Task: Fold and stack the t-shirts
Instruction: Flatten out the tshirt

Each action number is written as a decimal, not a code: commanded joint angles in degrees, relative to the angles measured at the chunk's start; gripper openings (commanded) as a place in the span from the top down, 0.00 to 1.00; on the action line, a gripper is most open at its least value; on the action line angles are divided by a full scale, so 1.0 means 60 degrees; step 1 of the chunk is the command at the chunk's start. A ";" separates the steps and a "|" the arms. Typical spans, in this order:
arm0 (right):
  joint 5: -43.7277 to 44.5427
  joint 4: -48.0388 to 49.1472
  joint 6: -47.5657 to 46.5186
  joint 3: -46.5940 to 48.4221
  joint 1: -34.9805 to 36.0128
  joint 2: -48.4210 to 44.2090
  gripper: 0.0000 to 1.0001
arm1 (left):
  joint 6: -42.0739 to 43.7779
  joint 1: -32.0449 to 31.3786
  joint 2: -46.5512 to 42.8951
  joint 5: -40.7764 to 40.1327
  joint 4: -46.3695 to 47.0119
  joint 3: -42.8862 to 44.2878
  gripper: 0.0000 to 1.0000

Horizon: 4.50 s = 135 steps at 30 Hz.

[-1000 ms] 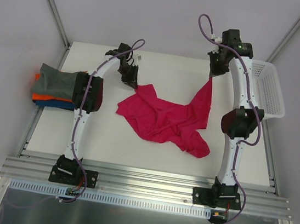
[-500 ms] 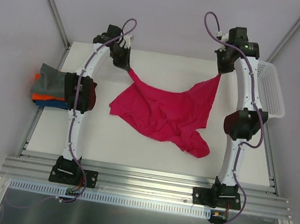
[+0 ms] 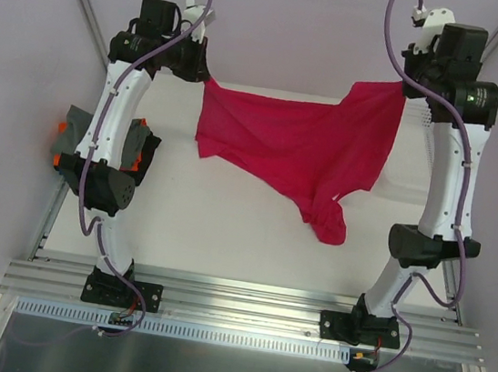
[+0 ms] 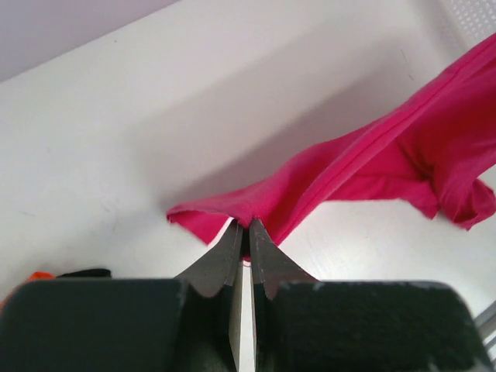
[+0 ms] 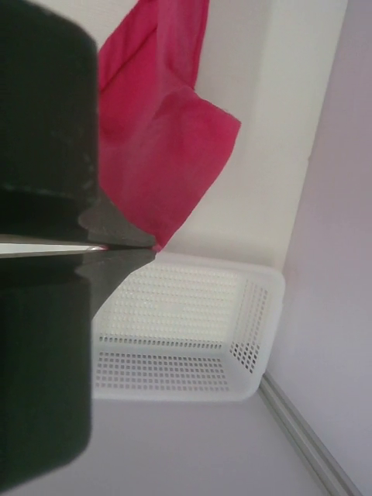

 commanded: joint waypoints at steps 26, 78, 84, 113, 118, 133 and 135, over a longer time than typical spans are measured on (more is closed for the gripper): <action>-0.1875 0.1951 0.1509 -0.5979 -0.0069 -0.8601 0.99 | 0.1530 0.0041 -0.6469 -0.2516 -0.0132 -0.1657 1.00; 0.1000 0.3722 -0.1612 -0.4467 -0.0274 -0.8309 1.00 | 0.2849 -0.0720 -0.6411 -0.2913 0.1070 -0.1289 1.00; 0.0034 0.4924 -0.1393 -0.6386 -0.0289 -0.7225 0.99 | 0.3228 -0.0720 -0.5972 -0.2342 0.1362 -0.3806 1.00; 0.0076 0.6275 -0.0955 -0.2727 -0.0054 0.2562 0.99 | 0.4446 0.0217 0.3477 -0.2371 0.3179 0.0116 1.00; -0.0085 0.6143 -0.1041 -0.2975 -0.0054 0.2664 0.99 | 0.4080 0.0217 0.3477 -0.2546 0.3179 -0.0073 1.00; -0.0539 0.5572 -0.0793 -0.3840 -0.0406 0.2093 0.99 | 0.3143 0.0290 0.2438 -0.2620 0.3340 -0.1391 1.00; -0.0583 0.5440 -0.0778 -0.3826 -0.0391 0.2064 0.99 | 0.2995 0.0290 0.2350 -0.2605 0.3340 -0.1509 1.00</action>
